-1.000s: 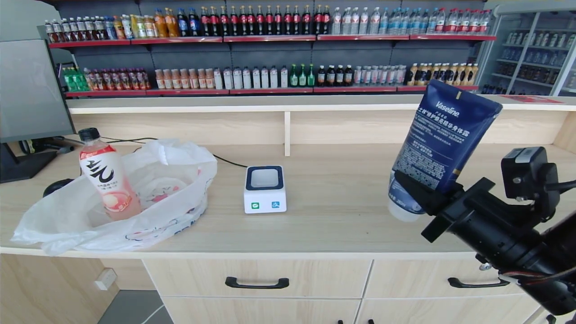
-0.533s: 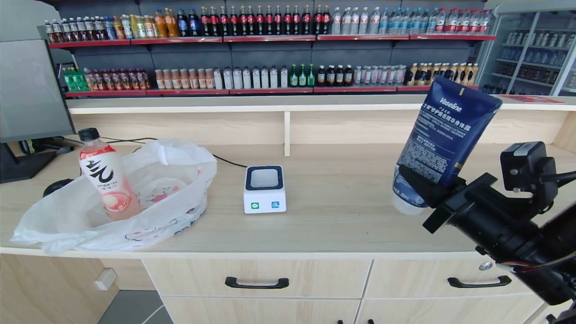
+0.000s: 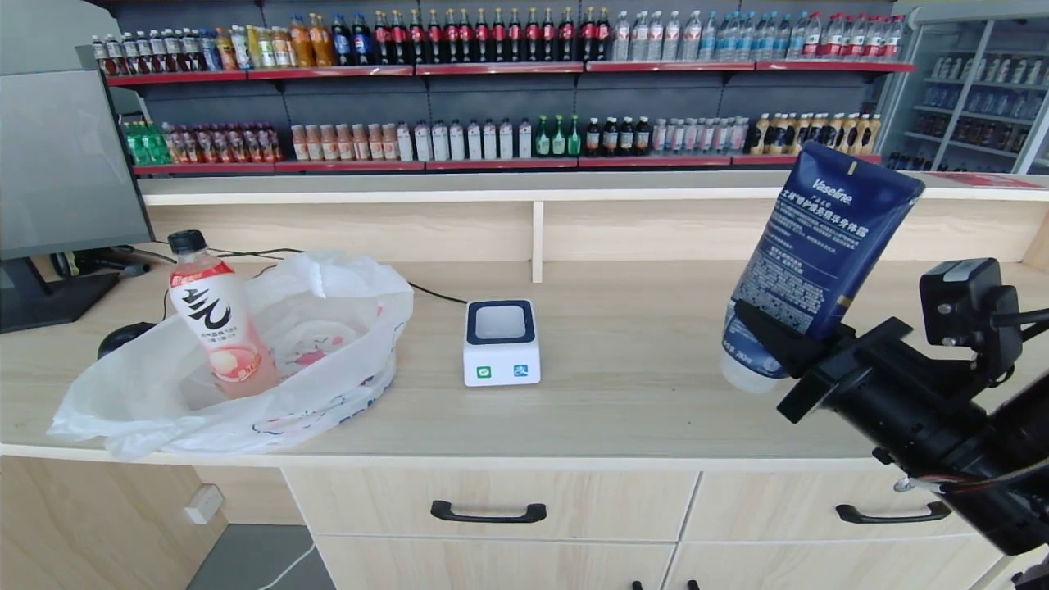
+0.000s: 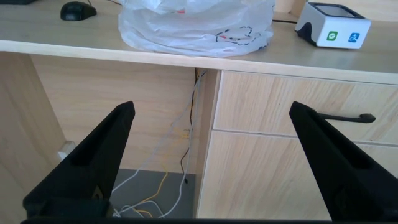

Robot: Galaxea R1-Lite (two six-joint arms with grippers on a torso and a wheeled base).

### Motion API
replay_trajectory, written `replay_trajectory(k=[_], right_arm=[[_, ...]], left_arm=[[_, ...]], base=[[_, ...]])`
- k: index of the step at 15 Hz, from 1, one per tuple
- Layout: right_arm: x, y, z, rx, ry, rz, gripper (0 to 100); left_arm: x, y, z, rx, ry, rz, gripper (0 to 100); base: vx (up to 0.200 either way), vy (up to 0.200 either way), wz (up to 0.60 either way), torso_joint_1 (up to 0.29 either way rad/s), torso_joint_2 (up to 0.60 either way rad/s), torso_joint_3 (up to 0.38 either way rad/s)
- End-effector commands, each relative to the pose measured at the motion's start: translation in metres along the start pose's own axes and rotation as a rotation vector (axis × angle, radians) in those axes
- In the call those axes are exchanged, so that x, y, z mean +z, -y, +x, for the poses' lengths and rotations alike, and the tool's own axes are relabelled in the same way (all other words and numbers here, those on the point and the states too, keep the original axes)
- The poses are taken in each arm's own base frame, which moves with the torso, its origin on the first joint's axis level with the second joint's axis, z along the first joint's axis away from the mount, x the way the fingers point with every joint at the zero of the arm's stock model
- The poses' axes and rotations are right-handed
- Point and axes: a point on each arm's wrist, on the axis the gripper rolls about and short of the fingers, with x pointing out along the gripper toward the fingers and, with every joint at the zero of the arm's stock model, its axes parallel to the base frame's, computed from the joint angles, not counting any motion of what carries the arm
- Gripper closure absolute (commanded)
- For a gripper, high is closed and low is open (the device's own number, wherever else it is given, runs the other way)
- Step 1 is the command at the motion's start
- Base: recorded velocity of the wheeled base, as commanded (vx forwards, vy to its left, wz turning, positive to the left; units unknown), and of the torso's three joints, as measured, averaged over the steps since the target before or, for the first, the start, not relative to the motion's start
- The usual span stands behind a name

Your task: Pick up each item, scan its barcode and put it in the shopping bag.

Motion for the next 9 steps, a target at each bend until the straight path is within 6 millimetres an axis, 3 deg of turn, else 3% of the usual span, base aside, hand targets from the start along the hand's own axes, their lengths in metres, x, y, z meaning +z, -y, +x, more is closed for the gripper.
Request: replay_trajectory(k=[1,9], right_arm=[[0.001,0.0,-0.004,0.002,0.002,0.003,100],[-0.002,-0.003,-0.017,0.012,-0.029,0.006,100]], left_arm=[[0.0,0.0,0.0,0.0,0.001,0.0,0],[0.0,0.0,0.0,0.002,0.001,-0.006,0]], base=[[0.0,0.2,0.0,0.017,0.01,0.002],[0.0,0.2,0.0,0.003,0.0,0.004]])
